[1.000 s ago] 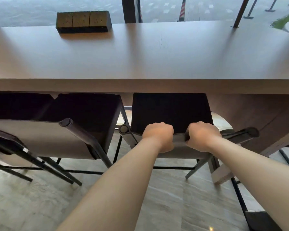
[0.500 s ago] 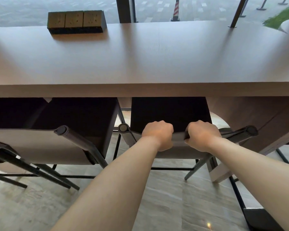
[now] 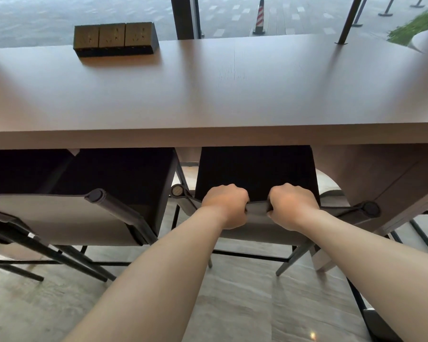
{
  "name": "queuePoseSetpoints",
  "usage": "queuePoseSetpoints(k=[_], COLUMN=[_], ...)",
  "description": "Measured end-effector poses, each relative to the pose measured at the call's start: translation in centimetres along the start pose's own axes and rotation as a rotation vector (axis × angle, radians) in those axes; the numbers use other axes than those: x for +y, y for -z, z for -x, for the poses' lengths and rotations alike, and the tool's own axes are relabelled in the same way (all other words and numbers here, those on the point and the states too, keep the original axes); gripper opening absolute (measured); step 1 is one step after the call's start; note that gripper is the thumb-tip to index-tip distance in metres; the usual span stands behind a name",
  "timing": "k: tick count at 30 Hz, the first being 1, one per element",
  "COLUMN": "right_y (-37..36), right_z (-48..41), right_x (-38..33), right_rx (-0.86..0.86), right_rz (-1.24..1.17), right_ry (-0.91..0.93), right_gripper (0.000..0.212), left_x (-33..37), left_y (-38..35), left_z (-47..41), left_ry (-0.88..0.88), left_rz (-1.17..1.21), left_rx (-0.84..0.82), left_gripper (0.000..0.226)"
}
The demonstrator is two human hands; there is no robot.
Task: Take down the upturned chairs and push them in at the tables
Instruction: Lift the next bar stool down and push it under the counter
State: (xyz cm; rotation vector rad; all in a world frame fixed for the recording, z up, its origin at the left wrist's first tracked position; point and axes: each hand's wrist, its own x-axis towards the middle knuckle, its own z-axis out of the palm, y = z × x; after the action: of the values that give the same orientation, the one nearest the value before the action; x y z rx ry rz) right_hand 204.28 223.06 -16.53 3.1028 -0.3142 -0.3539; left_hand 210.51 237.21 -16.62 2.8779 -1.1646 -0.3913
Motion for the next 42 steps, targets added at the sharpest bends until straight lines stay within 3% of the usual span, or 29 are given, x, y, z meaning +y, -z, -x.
queuePoseSetpoints(k=[16,28,42], right_y=[-1.3,-0.5,0.5], right_z=[1.7,0.6,-3.7], right_x=[1.8,2.6,3.3], right_rx=[0.068,0.043,-0.001], right_rz=[0.019,0.001,-0.032], right_ry=[0.046,0.063,0.047], right_gripper=[0.020,0.012,0.010], left_x=[1.8,2.1,0.7], left_y=[0.0,0.0,1.3], left_z=[0.4,-0.7,-3.7], left_ry=[-0.011,0.010,0.003], left_rz=[-0.040,-0.031,-0.005], left_rx=[-0.007,0.024,0.011], left_gripper=[0.021,0.012,0.017])
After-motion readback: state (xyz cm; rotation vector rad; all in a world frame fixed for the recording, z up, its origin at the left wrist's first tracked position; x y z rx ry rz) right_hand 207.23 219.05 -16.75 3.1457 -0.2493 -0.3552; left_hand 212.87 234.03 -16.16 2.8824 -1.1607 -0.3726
